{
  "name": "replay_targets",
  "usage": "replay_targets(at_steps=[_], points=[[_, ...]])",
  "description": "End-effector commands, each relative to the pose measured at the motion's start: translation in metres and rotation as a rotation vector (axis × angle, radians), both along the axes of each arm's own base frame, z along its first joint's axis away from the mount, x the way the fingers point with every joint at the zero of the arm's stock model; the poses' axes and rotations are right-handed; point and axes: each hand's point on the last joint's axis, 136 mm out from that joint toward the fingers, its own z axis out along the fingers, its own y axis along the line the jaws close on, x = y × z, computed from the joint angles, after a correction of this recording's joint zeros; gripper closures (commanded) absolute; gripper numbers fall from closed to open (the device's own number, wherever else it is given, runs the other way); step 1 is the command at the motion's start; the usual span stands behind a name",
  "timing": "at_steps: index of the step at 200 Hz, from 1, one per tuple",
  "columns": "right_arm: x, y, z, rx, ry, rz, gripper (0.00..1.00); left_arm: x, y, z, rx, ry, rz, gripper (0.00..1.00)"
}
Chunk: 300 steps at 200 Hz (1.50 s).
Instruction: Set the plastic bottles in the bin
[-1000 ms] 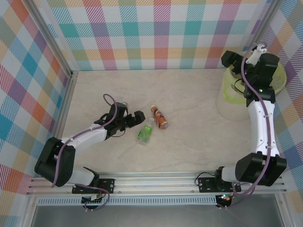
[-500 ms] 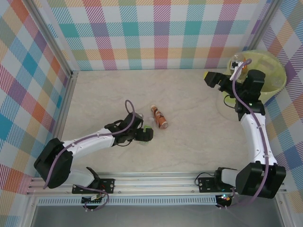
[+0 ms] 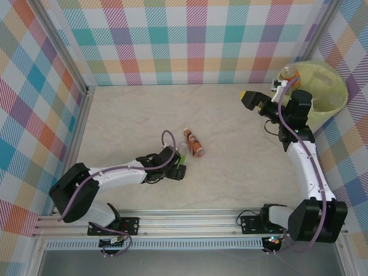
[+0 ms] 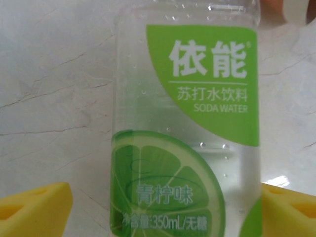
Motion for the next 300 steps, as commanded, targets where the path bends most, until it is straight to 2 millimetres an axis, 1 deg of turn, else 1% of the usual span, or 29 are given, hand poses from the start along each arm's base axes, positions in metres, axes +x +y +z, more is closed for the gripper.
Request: replay_targets(at_steps=[1, 16, 24, 49, 71, 88, 101, 115, 129, 151, 166, 180, 195, 212, 231, 258, 285, 300], points=[[-0.001, 0.005, 0.011, 0.001, -0.04, 0.016, 0.0, 0.003, -0.011, 0.002, -0.001, -0.037, -0.055, 0.19], [-0.003, 0.006, 0.008, -0.013, -0.041, 0.021, 0.0, -0.001, -0.019, 0.004, -0.036, -0.015, -0.077, 0.27], [-0.004, 0.007, 0.006, -0.022, -0.04, 0.022, 0.0, -0.003, -0.02, 0.005, -0.047, -0.013, -0.075, 0.29], [-0.003, 0.007, 0.0, -0.031, -0.024, 0.02, 0.0, -0.004, -0.009, 0.004, -0.04, -0.026, -0.032, 0.36], [-0.001, 0.009, -0.004, -0.023, -0.01, 0.027, 0.0, -0.007, -0.007, 0.008, -0.055, -0.03, -0.034, 0.45], [0.001, 0.014, -0.005, -0.016, -0.006, 0.041, 0.0, -0.008, -0.004, 0.011, -0.06, -0.04, -0.036, 0.52], [0.001, 0.02, -0.008, -0.012, 0.014, 0.072, 0.0, -0.009, -0.003, 0.016, -0.065, -0.046, -0.038, 0.55], [0.0, 0.028, -0.013, -0.01, 0.055, 0.108, 0.0, -0.011, -0.004, 0.028, -0.084, -0.053, -0.049, 0.57], [-0.004, 0.039, -0.016, 0.02, 0.114, 0.146, 0.0, -0.01, -0.008, 0.046, -0.118, -0.076, -0.064, 0.6], [-0.01, 0.058, -0.021, 0.055, 0.183, 0.2, 0.0, -0.006, -0.016, 0.082, -0.204, -0.149, -0.083, 0.62], [-0.013, 0.07, -0.023, 0.052, 0.207, 0.225, 0.0, -0.004, -0.025, 0.112, -0.287, -0.207, -0.104, 0.62], [-0.012, 0.077, -0.026, 0.074, 0.251, 0.23, 0.0, -0.004, -0.036, 0.14, -0.37, -0.25, -0.141, 0.63], [-0.007, 0.085, -0.032, 0.169, 0.371, 0.233, 0.0, -0.003, -0.045, 0.161, -0.432, -0.293, -0.177, 0.63], [-0.008, 0.104, -0.034, 0.232, 0.434, 0.313, 0.0, -0.001, -0.053, 0.179, -0.484, -0.341, -0.203, 0.63], [-0.014, 0.124, -0.039, 0.198, 0.445, 0.368, 0.0, 0.0, -0.061, 0.194, -0.522, -0.382, -0.243, 0.63], [-0.023, 0.141, -0.042, 0.169, 0.435, 0.43, 0.0, 0.004, -0.071, 0.208, -0.526, -0.418, -0.292, 0.63], [-0.032, 0.153, -0.053, 0.132, 0.461, 0.466, 0.0, 0.008, -0.077, 0.212, -0.505, -0.434, -0.315, 0.63], [-0.041, 0.161, -0.058, 0.117, 0.469, 0.517, 0.0, 0.011, -0.079, 0.212, -0.49, -0.443, -0.32, 0.63]])
